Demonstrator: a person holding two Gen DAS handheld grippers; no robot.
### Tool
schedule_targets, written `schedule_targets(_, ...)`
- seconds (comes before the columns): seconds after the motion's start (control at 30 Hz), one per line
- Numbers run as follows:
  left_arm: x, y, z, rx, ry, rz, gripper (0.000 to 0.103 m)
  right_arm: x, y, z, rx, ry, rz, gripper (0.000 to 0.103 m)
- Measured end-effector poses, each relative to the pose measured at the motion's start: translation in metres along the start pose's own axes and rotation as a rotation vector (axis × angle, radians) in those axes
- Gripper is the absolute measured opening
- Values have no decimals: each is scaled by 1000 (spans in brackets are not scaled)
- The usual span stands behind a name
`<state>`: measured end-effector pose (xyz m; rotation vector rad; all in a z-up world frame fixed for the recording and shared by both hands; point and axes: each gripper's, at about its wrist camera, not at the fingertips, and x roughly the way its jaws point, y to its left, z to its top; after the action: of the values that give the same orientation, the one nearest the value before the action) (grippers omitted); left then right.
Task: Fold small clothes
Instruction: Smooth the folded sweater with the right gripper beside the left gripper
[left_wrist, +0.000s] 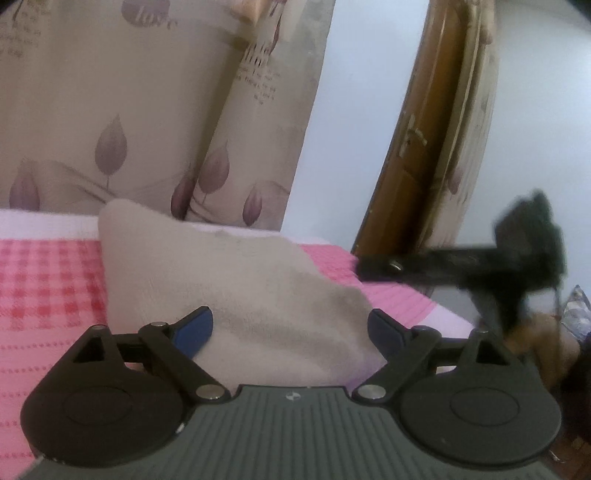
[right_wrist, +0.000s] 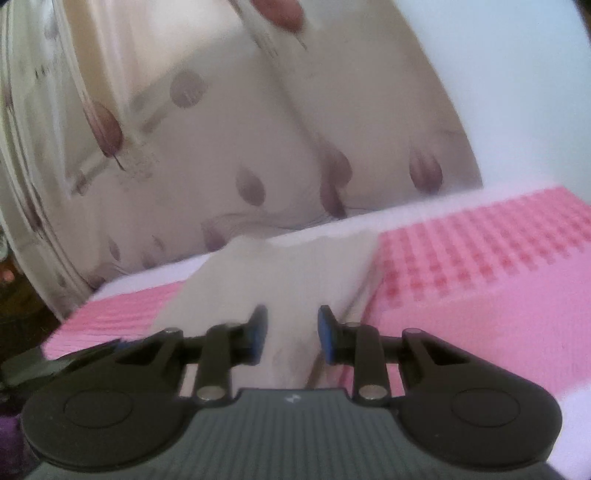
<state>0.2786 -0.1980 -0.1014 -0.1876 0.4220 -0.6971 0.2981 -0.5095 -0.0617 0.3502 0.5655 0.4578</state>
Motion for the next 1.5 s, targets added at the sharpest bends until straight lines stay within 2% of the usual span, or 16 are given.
schedule_targets(0.13,0,14,1,-76,0,-32,91,59,-11,3,-21,123,-43,30)
schedule_targets(0.23,-1,17,0,-105,-11,-38,91,76,-13,12,-20,55,-45,27)
schedule_targets(0.3,-1,15,1,-96,-9,-39,95,83,-13,20,-44,11,-68,14)
schedule_targets(0.43,-1,13,0,-85,-1,-55,98,82,-31,8,17,32,-53,13)
schedule_targets(0.53,0,13,1,-89,-3,-62,99,69,-26,8,-52,42,-106,14)
schedule_targets(0.7,-1,13,0,-87,-8,-61,100,59,-12,37,-76,-65,-74,15)
schedule_targets(0.8,-1,13,-1,-86,-9,-62,101,88,4,51,-150,-34,-79,15)
schedule_targets(0.93,-2,13,-1,-93,-14,-66,101,137,-4,38,-195,105,-131,13)
schedule_targets(1.13,-2,14,-2,-99,-17,-73,103,105,-15,31,-103,37,-101,14)
schedule_targets(1.23,-2,14,-2,-100,-17,-74,103,57,11,21,-173,-69,-49,15)
schedule_targets(1.37,-3,13,-2,-97,-17,-72,103,17,42,-16,-280,-57,-59,15)
schedule_targets(1.5,-3,13,-2,-98,-16,-73,103,17,39,-58,-327,73,-167,14)
